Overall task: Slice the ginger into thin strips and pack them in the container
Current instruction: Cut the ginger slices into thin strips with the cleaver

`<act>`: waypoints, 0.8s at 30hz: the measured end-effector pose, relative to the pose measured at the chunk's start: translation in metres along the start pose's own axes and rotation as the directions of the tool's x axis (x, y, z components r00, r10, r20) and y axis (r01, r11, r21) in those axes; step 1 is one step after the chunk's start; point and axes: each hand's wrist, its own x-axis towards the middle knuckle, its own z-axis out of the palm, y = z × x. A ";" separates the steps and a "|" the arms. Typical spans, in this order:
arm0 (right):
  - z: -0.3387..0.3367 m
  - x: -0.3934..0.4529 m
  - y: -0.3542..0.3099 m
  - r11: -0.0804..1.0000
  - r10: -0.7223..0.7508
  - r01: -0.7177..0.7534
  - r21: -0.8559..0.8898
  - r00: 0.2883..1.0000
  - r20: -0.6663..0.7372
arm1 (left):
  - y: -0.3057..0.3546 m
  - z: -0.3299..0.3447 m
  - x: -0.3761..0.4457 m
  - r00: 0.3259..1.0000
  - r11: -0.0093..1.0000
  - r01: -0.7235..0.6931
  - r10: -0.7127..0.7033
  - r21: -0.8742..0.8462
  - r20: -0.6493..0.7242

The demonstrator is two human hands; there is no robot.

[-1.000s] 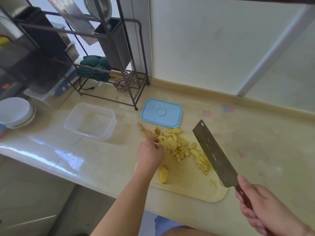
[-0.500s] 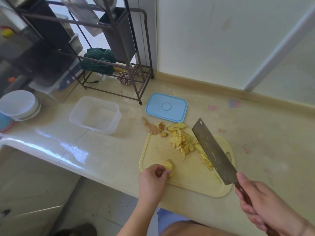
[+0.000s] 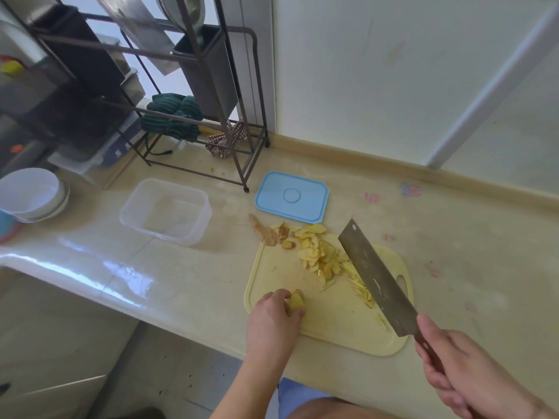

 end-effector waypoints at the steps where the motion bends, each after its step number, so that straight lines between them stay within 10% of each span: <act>1: 0.000 0.000 0.001 1.000 0.002 -0.002 0.002 1.000 0.000 | 0.000 -0.001 0.000 1.000 1.000 -0.002 0.002 0.004 -0.003; 18: -0.001 0.003 0.004 0.999 -0.022 0.022 0.024 1.000 0.007 | -0.023 -0.020 0.013 0.990 0.937 0.087 -0.118 -0.337 -0.071; 24: 0.001 0.003 0.003 1.000 -0.005 0.005 0.011 1.000 0.010 | -0.027 -0.019 0.021 0.994 0.991 -0.106 0.104 -0.084 -0.028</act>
